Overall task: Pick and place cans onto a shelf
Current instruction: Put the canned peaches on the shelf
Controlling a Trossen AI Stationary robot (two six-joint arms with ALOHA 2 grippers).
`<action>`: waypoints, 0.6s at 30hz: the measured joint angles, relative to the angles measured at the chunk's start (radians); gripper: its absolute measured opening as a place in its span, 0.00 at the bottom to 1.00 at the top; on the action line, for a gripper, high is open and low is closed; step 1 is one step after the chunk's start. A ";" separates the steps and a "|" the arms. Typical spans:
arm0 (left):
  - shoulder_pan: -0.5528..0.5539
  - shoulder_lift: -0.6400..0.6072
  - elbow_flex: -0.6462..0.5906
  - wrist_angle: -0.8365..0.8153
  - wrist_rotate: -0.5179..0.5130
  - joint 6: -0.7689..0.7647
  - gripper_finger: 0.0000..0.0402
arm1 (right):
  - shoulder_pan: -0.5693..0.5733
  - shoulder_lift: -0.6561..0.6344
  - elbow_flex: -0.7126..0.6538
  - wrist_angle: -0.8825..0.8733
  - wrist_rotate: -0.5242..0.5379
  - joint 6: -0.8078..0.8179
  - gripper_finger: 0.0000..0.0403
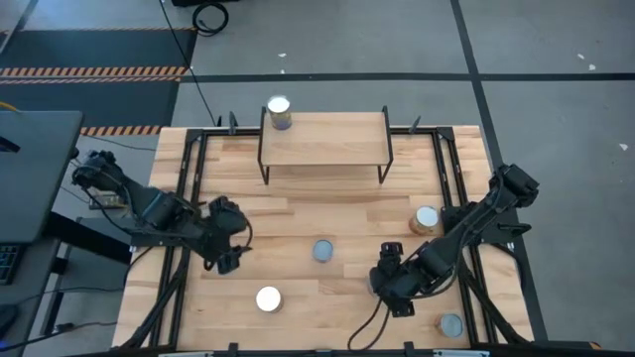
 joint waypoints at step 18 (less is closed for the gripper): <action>-0.013 0.001 -0.051 0.158 -0.111 0.042 0.74 | -0.042 -0.001 -0.115 0.068 -0.094 -0.009 0.99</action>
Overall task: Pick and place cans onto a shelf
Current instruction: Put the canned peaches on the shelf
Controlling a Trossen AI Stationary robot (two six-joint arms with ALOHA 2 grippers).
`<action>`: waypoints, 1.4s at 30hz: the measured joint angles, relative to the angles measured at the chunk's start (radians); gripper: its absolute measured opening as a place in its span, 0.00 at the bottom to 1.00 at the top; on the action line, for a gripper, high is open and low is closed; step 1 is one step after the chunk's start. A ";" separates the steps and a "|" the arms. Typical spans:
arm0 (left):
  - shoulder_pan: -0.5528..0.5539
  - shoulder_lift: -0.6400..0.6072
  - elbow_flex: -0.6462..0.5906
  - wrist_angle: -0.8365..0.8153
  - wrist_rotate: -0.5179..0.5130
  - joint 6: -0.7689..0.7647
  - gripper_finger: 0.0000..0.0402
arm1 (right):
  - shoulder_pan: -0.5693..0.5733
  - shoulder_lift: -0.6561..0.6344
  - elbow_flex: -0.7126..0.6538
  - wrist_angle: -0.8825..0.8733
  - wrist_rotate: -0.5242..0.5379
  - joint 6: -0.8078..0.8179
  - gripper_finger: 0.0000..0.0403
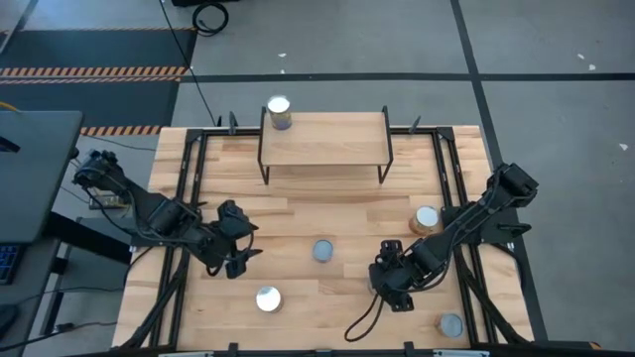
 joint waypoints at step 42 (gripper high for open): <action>0.312 -0.023 0.163 -0.256 0.054 0.224 0.74 | -0.799 -0.001 0.596 -0.066 0.168 -0.069 0.77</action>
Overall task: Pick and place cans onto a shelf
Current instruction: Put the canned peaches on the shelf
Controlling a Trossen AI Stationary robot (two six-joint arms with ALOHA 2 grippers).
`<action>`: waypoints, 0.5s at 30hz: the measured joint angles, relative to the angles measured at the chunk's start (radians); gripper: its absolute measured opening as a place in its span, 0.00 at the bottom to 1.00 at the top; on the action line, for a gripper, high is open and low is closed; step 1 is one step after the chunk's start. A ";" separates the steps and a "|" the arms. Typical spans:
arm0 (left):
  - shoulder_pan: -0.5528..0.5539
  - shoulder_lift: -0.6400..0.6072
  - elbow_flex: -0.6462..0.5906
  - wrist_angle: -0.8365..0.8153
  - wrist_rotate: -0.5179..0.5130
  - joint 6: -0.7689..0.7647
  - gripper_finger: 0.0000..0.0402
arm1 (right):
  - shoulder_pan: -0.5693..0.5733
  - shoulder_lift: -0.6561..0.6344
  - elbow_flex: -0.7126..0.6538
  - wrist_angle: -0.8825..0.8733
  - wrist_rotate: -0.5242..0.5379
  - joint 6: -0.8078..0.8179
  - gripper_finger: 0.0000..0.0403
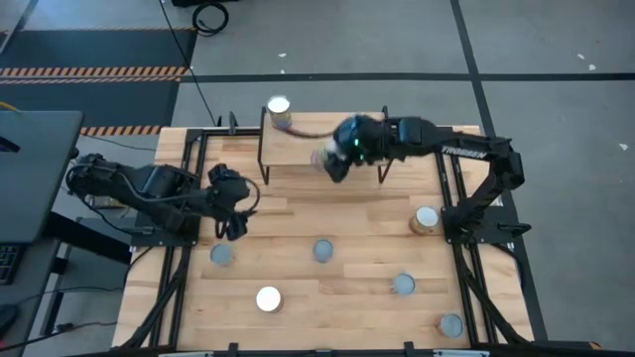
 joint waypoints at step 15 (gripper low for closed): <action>0.328 0.002 0.097 0.137 0.049 0.172 0.74 | -0.127 0.181 0.116 0.076 -0.110 -0.439 0.78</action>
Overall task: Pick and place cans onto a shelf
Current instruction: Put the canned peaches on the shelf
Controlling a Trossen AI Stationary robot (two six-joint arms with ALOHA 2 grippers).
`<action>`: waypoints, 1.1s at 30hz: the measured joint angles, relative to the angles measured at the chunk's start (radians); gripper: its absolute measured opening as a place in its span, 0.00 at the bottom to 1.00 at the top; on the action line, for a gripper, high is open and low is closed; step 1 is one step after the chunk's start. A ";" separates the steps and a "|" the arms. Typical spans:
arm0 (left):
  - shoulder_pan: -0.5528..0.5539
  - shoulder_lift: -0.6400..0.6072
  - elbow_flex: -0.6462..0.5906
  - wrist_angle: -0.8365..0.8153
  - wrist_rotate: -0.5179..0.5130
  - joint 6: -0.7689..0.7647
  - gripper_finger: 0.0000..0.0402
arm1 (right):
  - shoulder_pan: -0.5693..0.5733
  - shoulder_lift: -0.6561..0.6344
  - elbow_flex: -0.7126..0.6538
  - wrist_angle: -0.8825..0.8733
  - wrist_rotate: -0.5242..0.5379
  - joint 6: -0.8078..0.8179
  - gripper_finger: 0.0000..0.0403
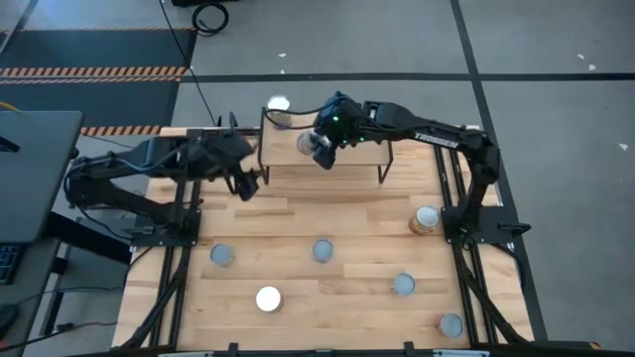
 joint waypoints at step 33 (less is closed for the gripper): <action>0.106 -0.024 0.105 0.007 0.027 0.139 0.74 | -0.072 0.067 -0.006 0.241 -0.182 -0.091 0.95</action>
